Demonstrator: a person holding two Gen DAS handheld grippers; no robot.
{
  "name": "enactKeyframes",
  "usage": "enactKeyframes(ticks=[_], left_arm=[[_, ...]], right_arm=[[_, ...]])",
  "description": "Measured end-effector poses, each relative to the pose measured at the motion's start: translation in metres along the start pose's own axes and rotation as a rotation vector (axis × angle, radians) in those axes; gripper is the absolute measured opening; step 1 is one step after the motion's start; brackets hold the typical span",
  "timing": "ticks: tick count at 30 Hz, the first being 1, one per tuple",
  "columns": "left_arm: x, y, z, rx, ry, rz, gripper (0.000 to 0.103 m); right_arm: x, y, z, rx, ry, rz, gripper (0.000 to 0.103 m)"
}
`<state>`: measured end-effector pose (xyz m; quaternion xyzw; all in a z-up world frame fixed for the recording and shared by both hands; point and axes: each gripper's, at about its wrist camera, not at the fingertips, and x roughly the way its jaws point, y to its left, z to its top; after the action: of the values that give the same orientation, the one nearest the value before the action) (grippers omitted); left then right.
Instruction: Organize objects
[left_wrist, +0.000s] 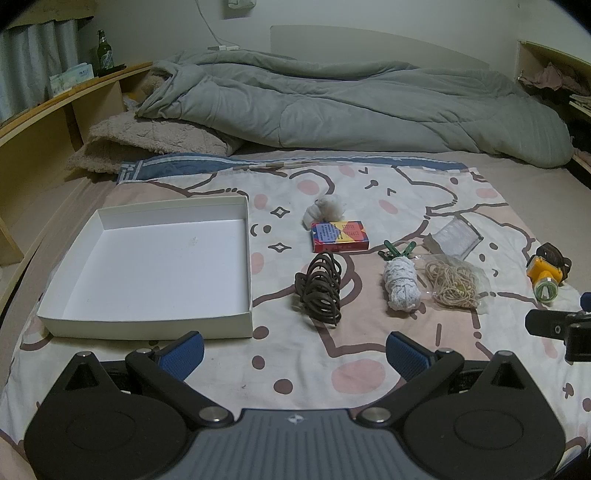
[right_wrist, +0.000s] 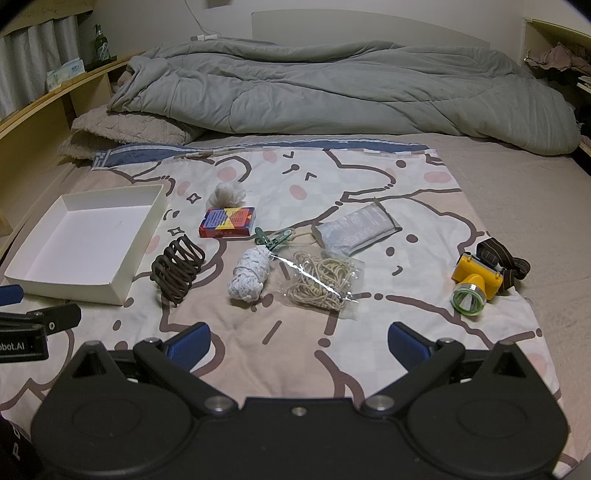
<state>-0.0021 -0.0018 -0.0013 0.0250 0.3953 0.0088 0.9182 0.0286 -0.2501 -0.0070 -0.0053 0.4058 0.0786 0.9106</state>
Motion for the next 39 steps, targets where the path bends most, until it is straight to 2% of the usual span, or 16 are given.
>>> enactKeyframes(ticks=[11, 15, 21, 26, 35, 39], left_arm=[[0.001, -0.001, -0.001, -0.002, 0.000, 0.003, 0.103], [0.001, -0.003, 0.002, -0.003, -0.013, 0.024, 0.103], [-0.003, -0.011, 0.011, 0.029, -0.071, 0.016, 0.103], [-0.006, -0.020, 0.022, 0.057, -0.129, -0.013, 0.103], [0.006, -0.035, 0.058, 0.045, -0.190, -0.043, 0.103], [0.020, -0.043, 0.074, 0.034, -0.186, -0.050, 0.103]], right_arm=[[0.002, 0.002, -0.003, -0.004, -0.001, 0.001, 0.103], [-0.002, 0.003, -0.003, -0.016, -0.035, -0.008, 0.103], [-0.010, -0.002, 0.005, -0.006, -0.093, -0.006, 0.103], [-0.014, -0.017, 0.022, 0.049, -0.102, 0.055, 0.103], [-0.014, -0.045, 0.061, 0.075, -0.167, -0.042, 0.103], [-0.004, -0.063, 0.080, 0.128, -0.187, -0.076, 0.103]])
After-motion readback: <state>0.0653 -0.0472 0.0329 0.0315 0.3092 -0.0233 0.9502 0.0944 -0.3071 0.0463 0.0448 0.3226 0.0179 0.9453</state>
